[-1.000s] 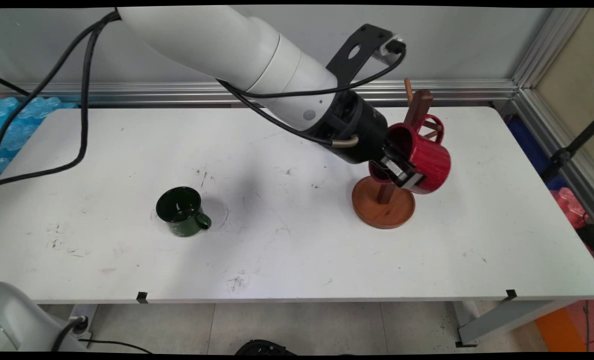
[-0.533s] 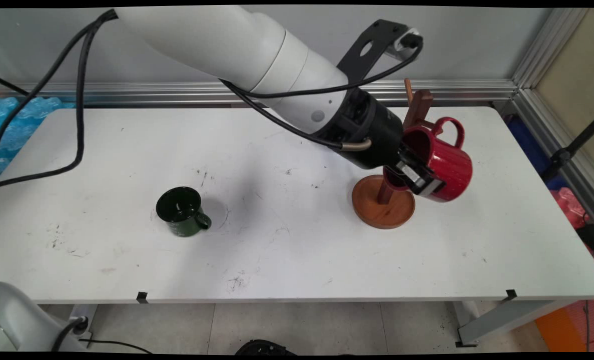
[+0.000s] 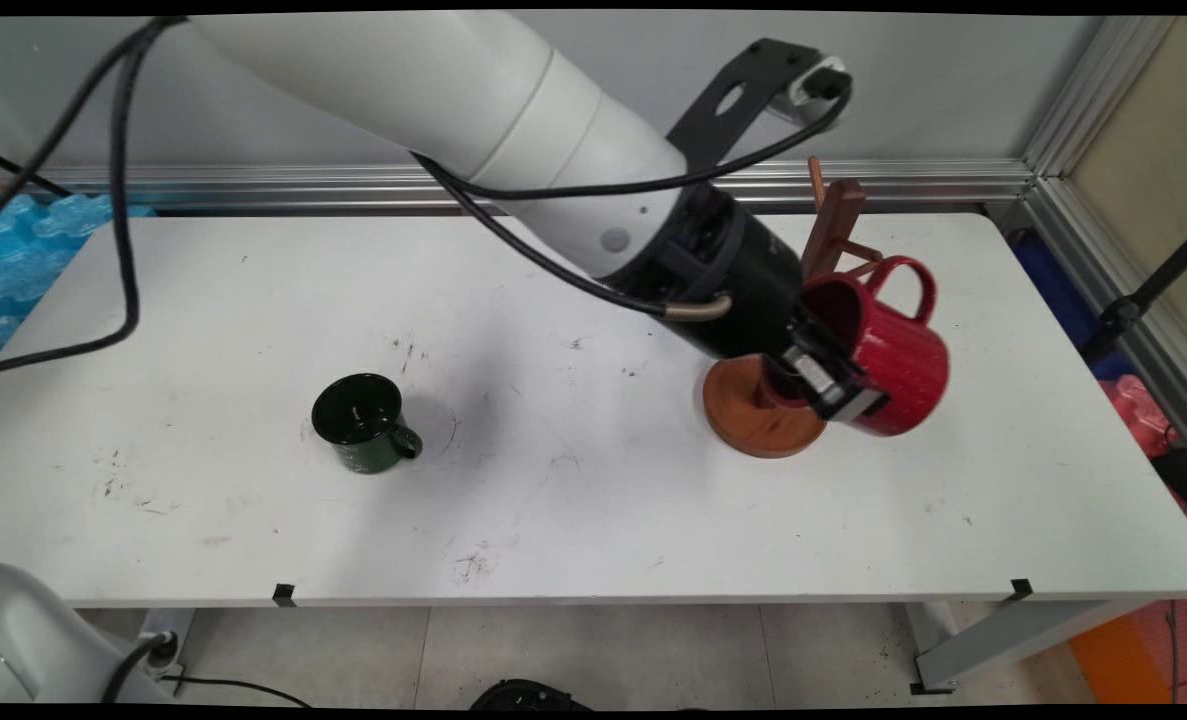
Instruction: Place the picked object on the table
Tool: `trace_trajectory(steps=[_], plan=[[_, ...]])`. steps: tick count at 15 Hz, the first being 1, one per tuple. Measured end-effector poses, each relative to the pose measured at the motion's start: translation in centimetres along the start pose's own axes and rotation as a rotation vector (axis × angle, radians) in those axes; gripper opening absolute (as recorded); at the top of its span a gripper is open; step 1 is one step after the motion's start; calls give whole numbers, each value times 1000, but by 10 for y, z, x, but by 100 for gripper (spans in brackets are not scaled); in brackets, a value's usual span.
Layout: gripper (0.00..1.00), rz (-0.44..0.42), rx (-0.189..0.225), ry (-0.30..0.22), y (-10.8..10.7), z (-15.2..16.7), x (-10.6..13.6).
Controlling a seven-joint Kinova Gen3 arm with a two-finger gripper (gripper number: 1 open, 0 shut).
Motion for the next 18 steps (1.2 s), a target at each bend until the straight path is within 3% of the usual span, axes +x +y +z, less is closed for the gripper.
trace_trajectory(steps=[3, 8, 18], plan=[[0, 23, 25, -58, -5, -17, -8], [0, 69, 110, -187, -33, -51, -27], [0, 226, 301, -461, -119, -104, -50]])
